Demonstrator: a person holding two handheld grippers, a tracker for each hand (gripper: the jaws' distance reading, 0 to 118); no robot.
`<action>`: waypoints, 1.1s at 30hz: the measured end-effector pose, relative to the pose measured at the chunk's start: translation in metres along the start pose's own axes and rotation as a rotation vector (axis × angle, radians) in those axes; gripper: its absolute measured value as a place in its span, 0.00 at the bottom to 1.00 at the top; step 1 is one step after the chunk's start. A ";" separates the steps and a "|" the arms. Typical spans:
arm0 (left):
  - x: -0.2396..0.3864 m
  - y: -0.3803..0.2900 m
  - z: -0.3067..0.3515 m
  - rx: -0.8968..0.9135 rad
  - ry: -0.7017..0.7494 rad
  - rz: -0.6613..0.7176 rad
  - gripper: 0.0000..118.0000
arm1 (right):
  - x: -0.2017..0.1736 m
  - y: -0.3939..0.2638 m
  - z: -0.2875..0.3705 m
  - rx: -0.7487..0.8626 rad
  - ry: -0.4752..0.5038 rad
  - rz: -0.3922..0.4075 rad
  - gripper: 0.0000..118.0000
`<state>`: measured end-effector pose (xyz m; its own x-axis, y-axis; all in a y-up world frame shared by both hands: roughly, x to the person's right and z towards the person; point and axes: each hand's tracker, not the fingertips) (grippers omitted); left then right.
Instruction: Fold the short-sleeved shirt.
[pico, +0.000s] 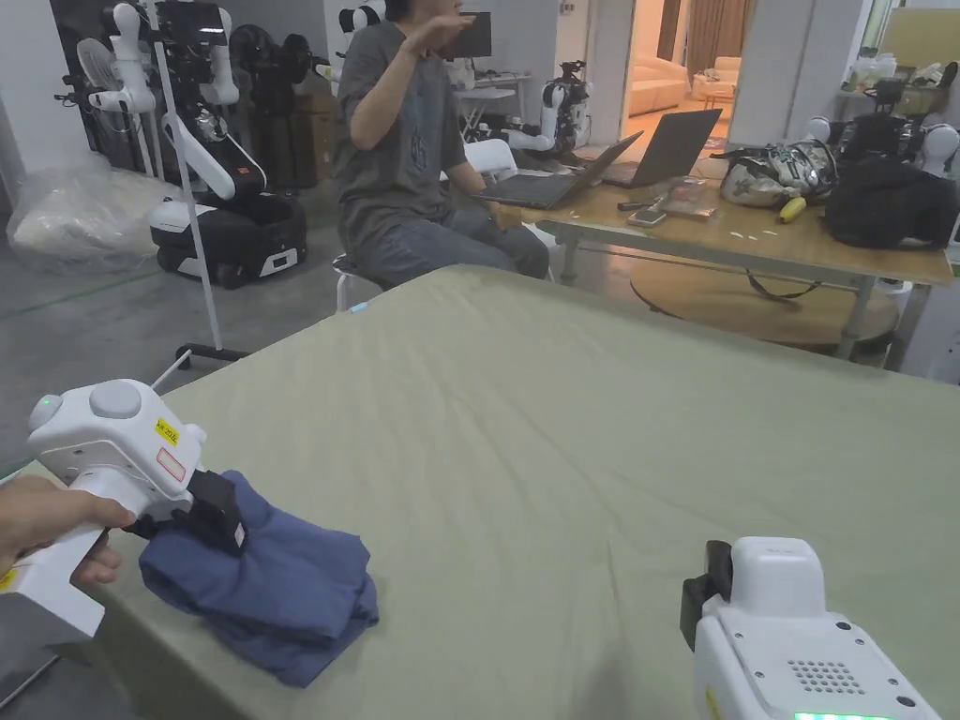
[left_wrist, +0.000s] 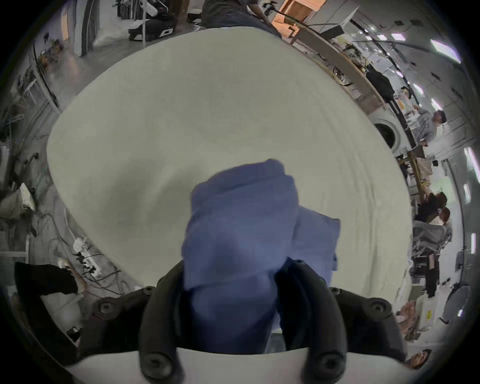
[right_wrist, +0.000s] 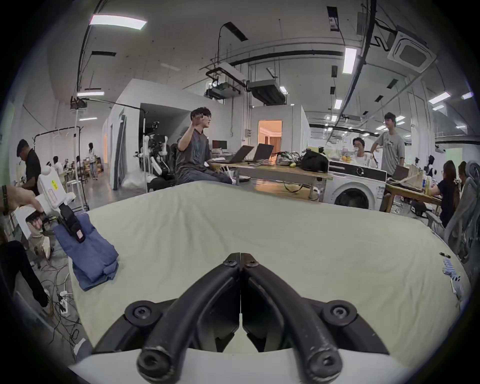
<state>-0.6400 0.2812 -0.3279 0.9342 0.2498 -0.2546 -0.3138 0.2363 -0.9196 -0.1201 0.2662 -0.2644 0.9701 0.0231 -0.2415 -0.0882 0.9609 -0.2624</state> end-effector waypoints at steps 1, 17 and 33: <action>-0.004 0.003 0.005 0.007 0.014 -0.003 0.37 | 0.000 0.001 0.000 -0.001 -0.001 0.003 0.00; 0.001 0.011 0.041 0.262 0.063 -0.094 0.37 | 0.014 -0.002 0.015 0.003 -0.015 -0.011 0.00; 0.205 -0.103 -0.030 0.718 -0.158 -0.464 0.06 | 0.100 -0.005 0.050 0.005 -0.185 -0.081 0.00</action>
<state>-0.4114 0.2799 -0.2946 0.9766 0.0962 0.1924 0.0122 0.8682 -0.4960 -0.0115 0.2780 -0.2404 0.9990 -0.0046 -0.0440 -0.0074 0.9631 -0.2692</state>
